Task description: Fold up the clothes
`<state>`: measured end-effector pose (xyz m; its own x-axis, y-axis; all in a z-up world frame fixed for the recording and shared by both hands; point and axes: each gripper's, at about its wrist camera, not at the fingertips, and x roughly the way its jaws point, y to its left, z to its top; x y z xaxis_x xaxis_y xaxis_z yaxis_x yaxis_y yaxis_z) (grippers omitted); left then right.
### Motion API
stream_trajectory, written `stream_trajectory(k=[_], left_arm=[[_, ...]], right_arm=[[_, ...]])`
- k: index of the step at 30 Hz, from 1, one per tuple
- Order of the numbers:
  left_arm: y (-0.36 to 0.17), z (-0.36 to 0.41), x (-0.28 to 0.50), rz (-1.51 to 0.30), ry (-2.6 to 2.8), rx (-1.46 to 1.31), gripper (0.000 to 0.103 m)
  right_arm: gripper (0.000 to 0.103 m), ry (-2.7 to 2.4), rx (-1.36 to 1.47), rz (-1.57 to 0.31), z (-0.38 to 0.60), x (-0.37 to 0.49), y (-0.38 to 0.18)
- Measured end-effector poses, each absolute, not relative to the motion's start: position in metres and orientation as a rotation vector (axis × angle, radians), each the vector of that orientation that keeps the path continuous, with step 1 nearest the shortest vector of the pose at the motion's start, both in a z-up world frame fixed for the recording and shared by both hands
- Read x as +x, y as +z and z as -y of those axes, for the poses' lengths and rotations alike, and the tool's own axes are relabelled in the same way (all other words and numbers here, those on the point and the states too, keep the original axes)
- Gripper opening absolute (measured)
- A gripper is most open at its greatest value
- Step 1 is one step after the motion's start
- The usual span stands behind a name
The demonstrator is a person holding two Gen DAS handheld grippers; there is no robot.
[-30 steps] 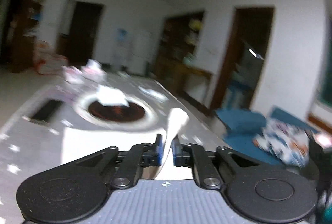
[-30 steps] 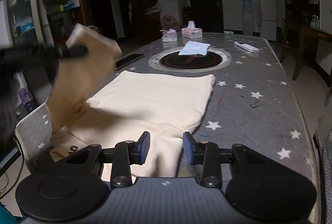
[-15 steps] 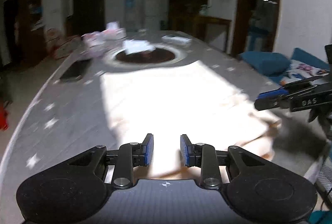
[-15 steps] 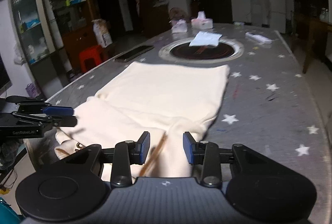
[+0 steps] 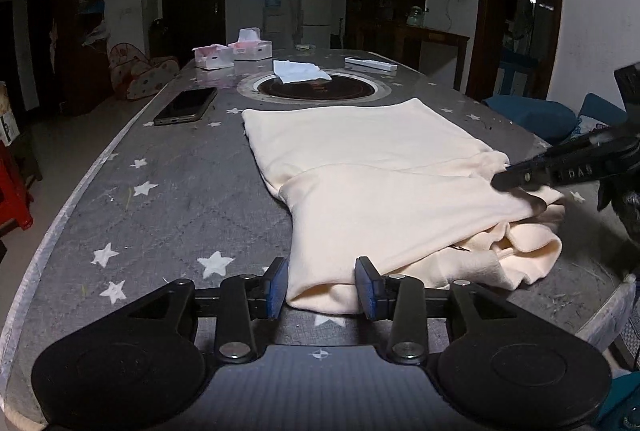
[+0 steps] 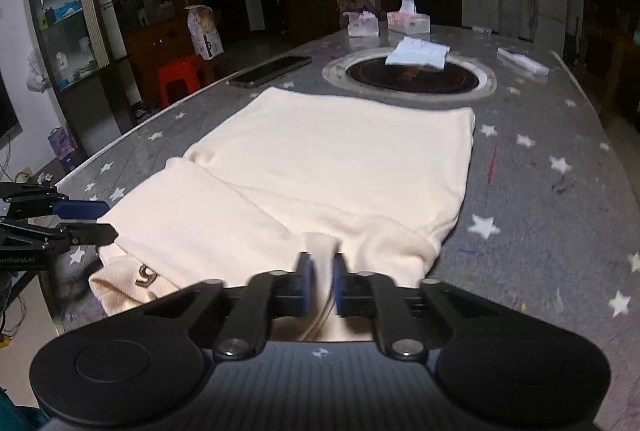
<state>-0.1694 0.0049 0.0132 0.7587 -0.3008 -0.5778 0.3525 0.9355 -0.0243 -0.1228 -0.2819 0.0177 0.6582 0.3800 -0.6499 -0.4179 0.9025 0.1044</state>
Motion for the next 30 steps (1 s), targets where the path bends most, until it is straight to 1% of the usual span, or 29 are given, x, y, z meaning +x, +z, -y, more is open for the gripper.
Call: stream_trajectory(k=[2, 3, 6, 10, 13, 16, 19, 21, 26, 30], left_arm=[[0.014, -0.004, -0.169, -0.612, -0.365, 0.090, 0.037], [0.014, -0.004, -0.170, -0.609, -0.374, 0.095, 0.034], [0.014, -0.003, -0.170, -0.614, -0.391, 0.106, 0.034], [0.017, -0.002, -0.170, -0.627, -0.421, 0.127, 0.035], [0.030, -0.004, -0.166, -0.609, -0.431, 0.125, 0.035], [0.043, -0.004, -0.152, -0.586, -0.438, 0.098, 0.034], [0.050, 0.008, -0.131, -0.564, -0.465, 0.084, 0.034], [0.048, 0.018, -0.116, -0.557, -0.482, 0.089, 0.034], [0.024, 0.033, -0.084, -0.629, -0.486, 0.116, 0.034], [0.015, 0.032, -0.082, -0.641, -0.487, 0.134, 0.035]], right_arm=[[0.003, 0.439, -0.085, -0.683, 0.280, -0.126, 0.027], [0.003, 0.430, -0.099, -0.656, 0.280, -0.129, 0.034], [0.003, 0.397, -0.134, -0.590, 0.280, -0.135, 0.048], [0.003, 0.366, -0.147, -0.645, 0.283, -0.127, 0.035], [0.007, 0.339, -0.145, -0.686, 0.287, -0.124, 0.021], [0.009, 0.353, -0.125, -0.643, 0.291, -0.128, 0.032], [0.009, 0.395, -0.112, -0.622, 0.288, -0.125, 0.037], [0.009, 0.427, -0.110, -0.626, 0.283, -0.121, 0.036], [0.009, 0.468, -0.142, -0.674, 0.275, -0.113, 0.016], [0.012, 0.472, -0.145, -0.677, 0.278, -0.119, 0.016]])
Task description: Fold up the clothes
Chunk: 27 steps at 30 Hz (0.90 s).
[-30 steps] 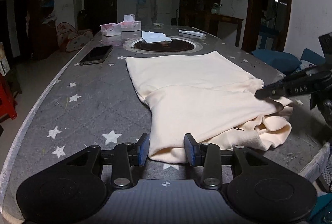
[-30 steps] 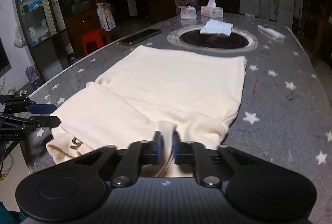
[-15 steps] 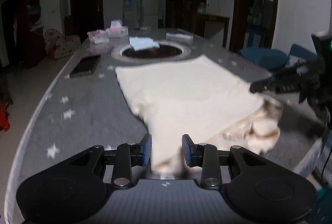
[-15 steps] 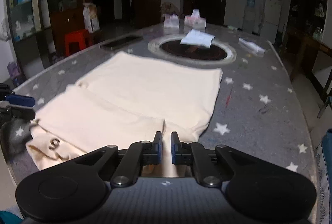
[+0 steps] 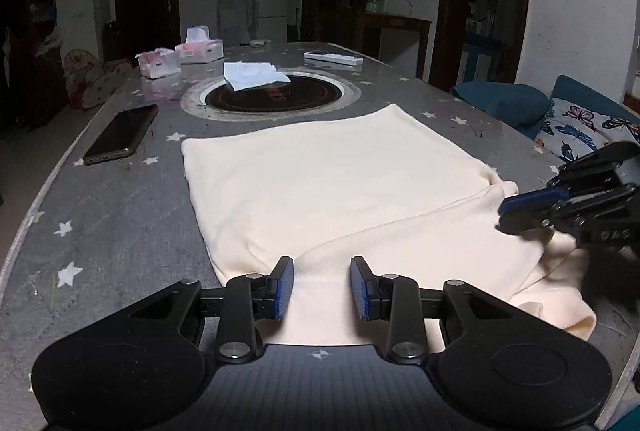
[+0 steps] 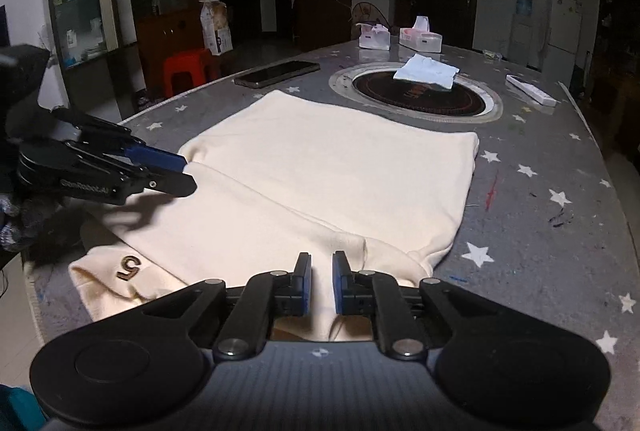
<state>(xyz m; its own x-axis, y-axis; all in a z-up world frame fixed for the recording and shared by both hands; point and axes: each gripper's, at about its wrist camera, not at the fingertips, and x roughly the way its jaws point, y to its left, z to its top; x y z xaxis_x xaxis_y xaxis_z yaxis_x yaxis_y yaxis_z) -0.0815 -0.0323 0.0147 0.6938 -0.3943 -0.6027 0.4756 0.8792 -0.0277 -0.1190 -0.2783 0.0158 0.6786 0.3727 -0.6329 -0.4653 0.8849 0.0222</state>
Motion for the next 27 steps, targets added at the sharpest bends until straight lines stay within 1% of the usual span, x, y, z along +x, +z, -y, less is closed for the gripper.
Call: stream_trajectory(k=[2, 6, 8, 11, 14, 18, 20, 24, 27], left_arm=[[0.015, 0.032, -0.085, -0.635, -0.485, 0.143, 0.035], [0.020, 0.033, -0.099, -0.611, -0.499, 0.186, 0.035], [0.026, 0.033, -0.114, -0.590, -0.533, 0.214, 0.035], [0.032, 0.032, -0.138, -0.565, -0.591, 0.267, 0.035], [0.034, 0.032, -0.164, -0.550, -0.637, 0.353, 0.036], [0.030, 0.036, -0.193, -0.511, -0.681, 0.498, 0.042], [0.024, 0.041, -0.199, -0.492, -0.699, 0.555, 0.042], [0.015, 0.051, -0.199, -0.477, -0.719, 0.580, 0.042], [0.008, 0.059, -0.197, -0.456, -0.732, 0.598, 0.042]], right_arm=[[0.021, 0.478, -0.141, -0.668, 0.280, -0.123, 0.018], [0.024, 0.480, -0.167, -0.681, 0.282, -0.130, 0.011], [0.030, 0.481, -0.187, -0.675, 0.281, -0.136, 0.014], [0.033, 0.499, -0.227, -0.669, 0.279, -0.145, 0.014], [0.034, 0.504, -0.271, -0.667, 0.277, -0.152, 0.012], [0.035, 0.511, -0.293, -0.673, 0.277, -0.160, 0.017], [0.038, 0.522, -0.314, -0.676, 0.278, -0.167, 0.020], [0.041, 0.545, -0.369, -0.674, 0.277, -0.181, 0.024], [0.047, 0.558, -0.429, -0.664, 0.275, -0.190, 0.027]])
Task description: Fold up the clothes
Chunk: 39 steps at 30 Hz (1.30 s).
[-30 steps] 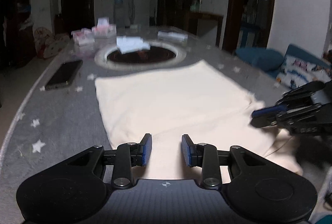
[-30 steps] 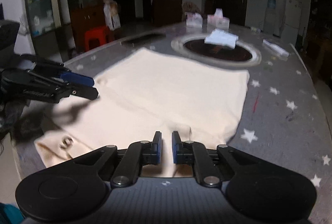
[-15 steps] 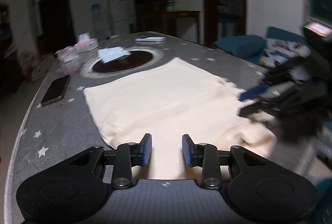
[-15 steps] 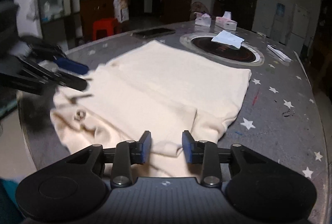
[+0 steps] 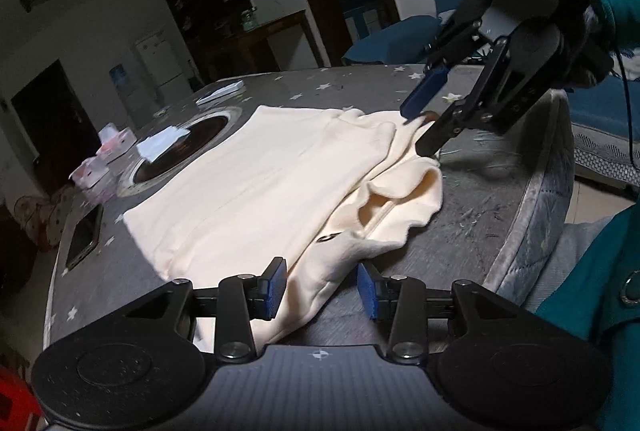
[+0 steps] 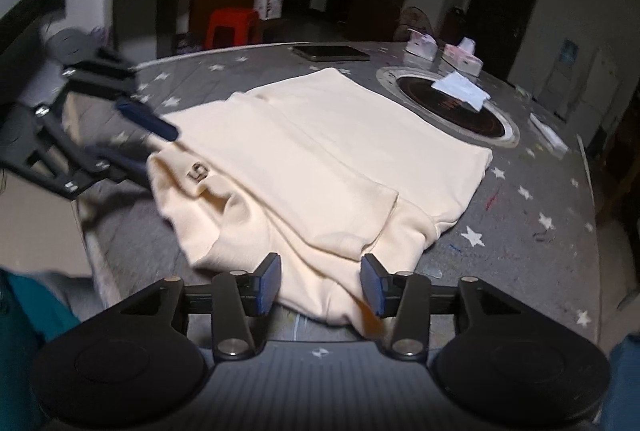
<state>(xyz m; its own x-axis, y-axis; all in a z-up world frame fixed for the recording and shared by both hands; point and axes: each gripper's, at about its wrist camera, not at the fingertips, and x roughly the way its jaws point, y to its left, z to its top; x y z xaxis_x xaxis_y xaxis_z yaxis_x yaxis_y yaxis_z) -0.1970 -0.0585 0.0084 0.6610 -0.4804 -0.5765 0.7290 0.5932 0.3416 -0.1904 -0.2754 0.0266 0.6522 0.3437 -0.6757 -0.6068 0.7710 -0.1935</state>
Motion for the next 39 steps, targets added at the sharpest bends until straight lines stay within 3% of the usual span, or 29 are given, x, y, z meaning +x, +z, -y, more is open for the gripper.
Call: stream_trajectory(k=[2, 4, 7, 9, 15, 19, 22, 26, 28, 32, 33, 39], left_arm=[[0.006, 0.062, -0.195, -0.448, -0.738, 0.596, 0.041], [0.005, 0.063, -0.192, -0.444, -0.741, 0.585, 0.023], [0.011, 0.061, -0.183, -0.453, -0.734, 0.533, 0.011], [0.018, 0.058, -0.174, -0.460, -0.728, 0.481, 0.010], [0.032, 0.052, -0.147, -0.489, -0.721, 0.359, 0.009], [0.030, 0.052, -0.133, -0.512, -0.712, 0.329, 0.009], [0.029, 0.049, -0.134, -0.523, -0.718, 0.326, 0.014], [0.027, 0.043, -0.148, -0.514, -0.722, 0.364, 0.026], [0.025, 0.041, -0.157, -0.510, -0.716, 0.396, 0.046], [0.015, 0.039, -0.169, -0.509, -0.702, 0.471, 0.047], [0.013, 0.039, -0.169, -0.515, -0.695, 0.491, 0.046], [0.011, 0.028, -0.160, -0.530, -0.684, 0.481, 0.009]], right_arm=[[0.051, 0.573, -0.463, -0.658, 0.275, -0.198, 0.028], [0.054, 0.594, -0.492, -0.652, 0.274, -0.204, 0.028], [0.059, 0.631, -0.554, -0.629, 0.270, -0.213, 0.024], [0.065, 0.645, -0.590, -0.602, 0.266, -0.216, 0.021], [0.065, 0.674, -0.583, -0.549, 0.255, -0.203, 0.015], [0.050, 0.675, -0.533, -0.568, 0.248, -0.183, 0.011], [0.024, 0.675, -0.461, -0.628, 0.248, -0.167, 0.011], [0.016, 0.682, -0.369, -0.661, 0.258, -0.154, 0.018], [0.016, 0.683, -0.346, -0.663, 0.260, -0.151, 0.021], [0.015, 0.678, -0.321, -0.659, 0.262, -0.148, 0.023], [0.015, 0.675, -0.319, -0.658, 0.262, -0.148, 0.023], [0.010, 0.656, -0.309, -0.629, 0.262, -0.156, 0.023]])
